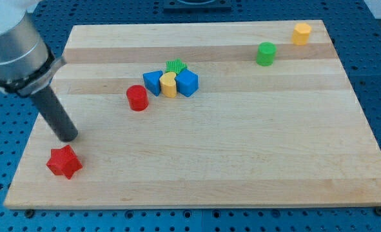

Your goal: Push the red circle towards the red star

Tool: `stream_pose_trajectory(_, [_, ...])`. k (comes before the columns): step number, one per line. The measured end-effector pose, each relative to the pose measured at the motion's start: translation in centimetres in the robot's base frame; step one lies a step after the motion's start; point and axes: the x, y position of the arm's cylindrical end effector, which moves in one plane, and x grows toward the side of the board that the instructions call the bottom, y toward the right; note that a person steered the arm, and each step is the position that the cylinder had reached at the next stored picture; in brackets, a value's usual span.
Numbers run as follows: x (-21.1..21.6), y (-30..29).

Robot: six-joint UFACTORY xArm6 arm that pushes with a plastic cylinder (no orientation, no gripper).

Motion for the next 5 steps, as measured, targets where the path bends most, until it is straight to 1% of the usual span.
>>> stream_pose_trajectory(1, [-4.2,0.5])
stream_pose_trajectory(2, [-8.2,3.7])
stream_pose_trajectory(3, [-10.1,8.6])
stream_pose_trajectory(4, [-10.6,12.4])
stream_pose_trajectory(5, [-10.2,13.7])
